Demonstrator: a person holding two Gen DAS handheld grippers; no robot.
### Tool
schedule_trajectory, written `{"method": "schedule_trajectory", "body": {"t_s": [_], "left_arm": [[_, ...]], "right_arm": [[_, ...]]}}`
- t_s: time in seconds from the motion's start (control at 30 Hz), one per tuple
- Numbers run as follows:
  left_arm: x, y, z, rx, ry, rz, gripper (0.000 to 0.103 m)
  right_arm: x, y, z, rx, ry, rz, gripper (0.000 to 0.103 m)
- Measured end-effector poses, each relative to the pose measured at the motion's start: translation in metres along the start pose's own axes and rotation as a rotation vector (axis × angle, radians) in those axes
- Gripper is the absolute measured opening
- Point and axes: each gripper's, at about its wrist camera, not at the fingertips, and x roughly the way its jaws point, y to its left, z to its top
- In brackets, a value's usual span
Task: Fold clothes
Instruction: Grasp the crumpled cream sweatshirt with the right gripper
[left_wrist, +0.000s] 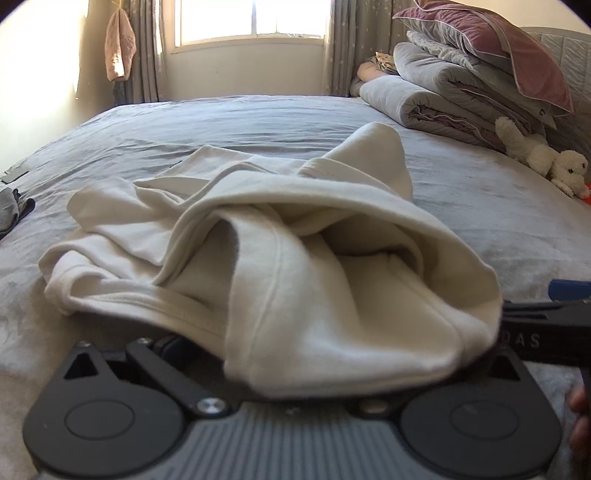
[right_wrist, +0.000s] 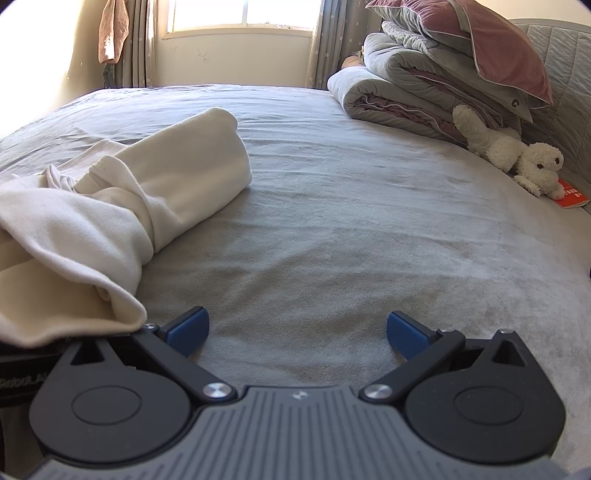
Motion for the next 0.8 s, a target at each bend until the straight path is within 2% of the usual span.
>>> {"method": "schedule_trajectory", "body": {"t_s": [0.13,0.23,0.3,0.4,0.5,0.57,0.63,0.73,0.8], "left_arm": [[-0.022,0.016,-0.002,-0.045,-0.012,-0.05,0.102],[-0.048,0.04,-0.007,-0.081,-0.03,-0.058,0.102],[-0.069,0.059,-0.003,-0.099,-0.047,-0.049,0.102],[-0.079,0.077,0.01,-0.14,-0.066,-0.058,0.102],[-0.078,0.077,0.017,-0.122,-0.043,-0.102,0.103],[-0.077,0.075,0.018,-0.13,-0.035,-0.122,0.103],[-0.074,0.074,0.019,-0.125,-0.025,-0.136,0.103],[-0.069,0.07,0.018,-0.095,-0.006,-0.157,0.103],[-0.068,0.068,0.017,-0.08,0.009,-0.177,0.102]], "right_arm": [[-0.012,0.002,0.011,-0.085,-0.057,0.025,0.103],[-0.023,0.001,0.022,-0.123,-0.102,0.059,0.103],[-0.033,-0.007,0.033,-0.071,-0.129,0.133,0.103],[-0.039,-0.011,0.043,0.028,-0.143,0.29,0.103],[-0.036,0.004,0.041,-0.007,-0.124,0.395,0.103],[-0.033,0.022,0.032,-0.099,-0.102,0.438,0.088],[-0.031,0.039,0.023,-0.194,-0.08,0.447,0.051],[-0.032,0.044,0.025,-0.219,-0.084,0.448,0.022],[-0.037,0.035,0.034,-0.183,-0.105,0.441,0.014]]}}
